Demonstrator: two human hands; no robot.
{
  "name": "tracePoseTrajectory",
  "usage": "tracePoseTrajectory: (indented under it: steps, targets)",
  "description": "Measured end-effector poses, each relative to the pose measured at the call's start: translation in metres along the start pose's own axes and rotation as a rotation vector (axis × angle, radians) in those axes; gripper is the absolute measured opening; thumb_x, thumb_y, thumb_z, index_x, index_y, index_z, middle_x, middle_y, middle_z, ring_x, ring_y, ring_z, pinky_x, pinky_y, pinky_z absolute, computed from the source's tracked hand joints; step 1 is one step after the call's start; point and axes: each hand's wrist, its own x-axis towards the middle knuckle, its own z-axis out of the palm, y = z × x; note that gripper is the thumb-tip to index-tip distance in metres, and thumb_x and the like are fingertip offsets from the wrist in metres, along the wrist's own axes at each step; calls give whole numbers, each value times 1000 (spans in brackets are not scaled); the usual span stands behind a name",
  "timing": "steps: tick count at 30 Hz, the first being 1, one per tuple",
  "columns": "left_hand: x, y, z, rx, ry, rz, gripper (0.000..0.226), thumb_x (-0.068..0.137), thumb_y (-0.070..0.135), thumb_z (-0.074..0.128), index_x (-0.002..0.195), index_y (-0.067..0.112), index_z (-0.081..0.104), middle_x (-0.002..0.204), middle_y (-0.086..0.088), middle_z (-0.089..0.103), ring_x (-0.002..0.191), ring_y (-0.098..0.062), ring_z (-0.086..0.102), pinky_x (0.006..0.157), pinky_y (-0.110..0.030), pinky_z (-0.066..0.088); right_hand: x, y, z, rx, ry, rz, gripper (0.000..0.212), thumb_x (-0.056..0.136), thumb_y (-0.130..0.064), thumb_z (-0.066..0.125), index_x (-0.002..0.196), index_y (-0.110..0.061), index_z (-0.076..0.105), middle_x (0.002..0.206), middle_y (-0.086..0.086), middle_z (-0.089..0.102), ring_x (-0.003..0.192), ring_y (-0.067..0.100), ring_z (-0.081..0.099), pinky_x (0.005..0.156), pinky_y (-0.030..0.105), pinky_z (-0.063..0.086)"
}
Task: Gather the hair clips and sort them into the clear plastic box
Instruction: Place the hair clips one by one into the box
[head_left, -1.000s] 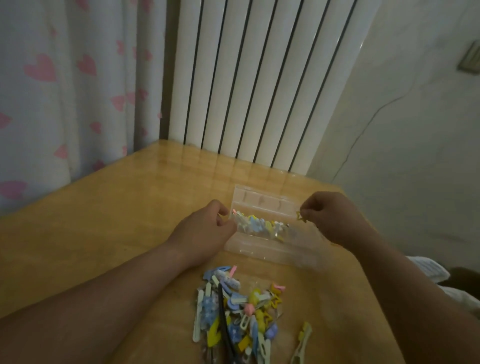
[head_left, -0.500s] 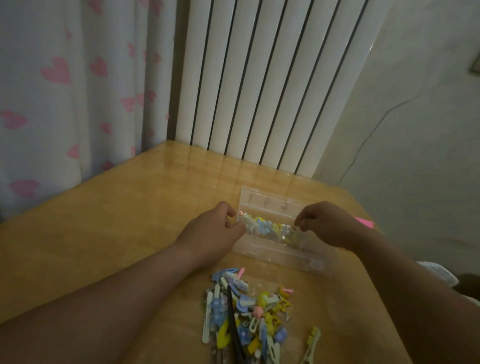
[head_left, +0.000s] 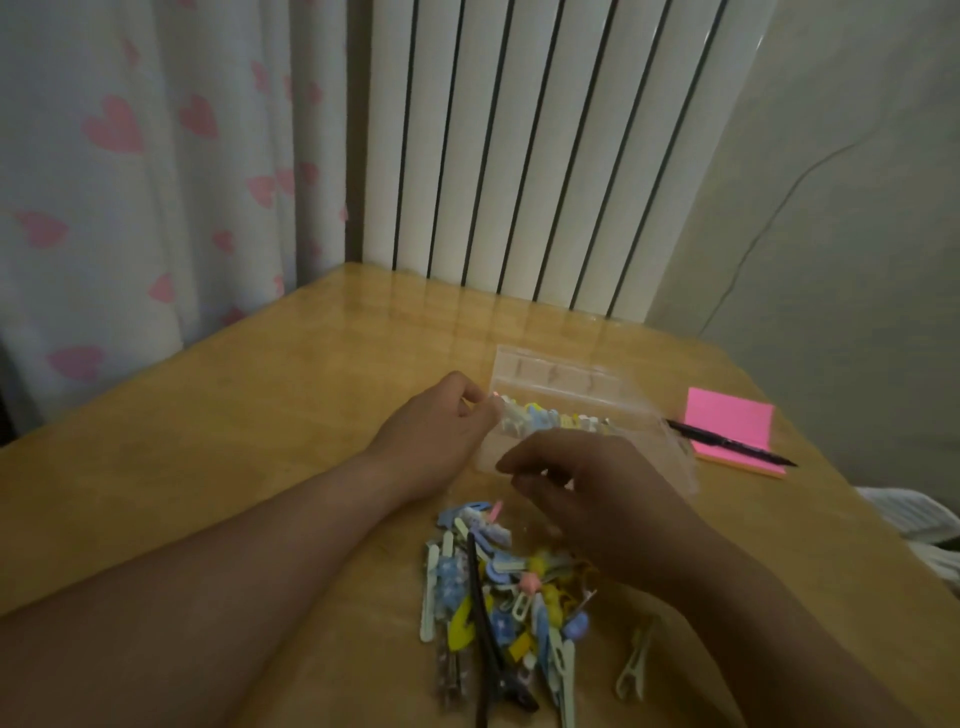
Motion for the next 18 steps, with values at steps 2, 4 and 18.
tracePoseTrajectory:
  steps: [2, 4, 18]
  targets:
    - [0, 1, -1, -29, 7, 1, 35, 106, 58, 48, 116, 28, 61, 94, 4, 65, 85, -17, 63, 74, -43, 51, 2, 0, 3, -72, -63, -41, 29, 103, -26, 64, 126, -41, 72, 119, -24, 70, 93, -6, 60, 75, 7, 43]
    - [-1, 1, -1, -53, 14, 3, 33, 107, 56, 47, 111, 27, 62, 98, 0, 68, 90, -21, 65, 86, -49, 54, 4, -2, 5, -99, -121, -78, 35, 102, -27, 65, 133, -43, 69, 124, -25, 69, 96, -8, 57, 75, 5, 41]
    - [-8, 9, -3, -92, 18, -20, 38, 103, 61, 46, 106, 27, 62, 102, -10, 73, 94, -29, 68, 91, -59, 54, 5, 1, 6, -200, -186, -79, 36, 103, -24, 59, 133, -43, 65, 105, -20, 58, 88, 3, 52, 70, 18, 42]
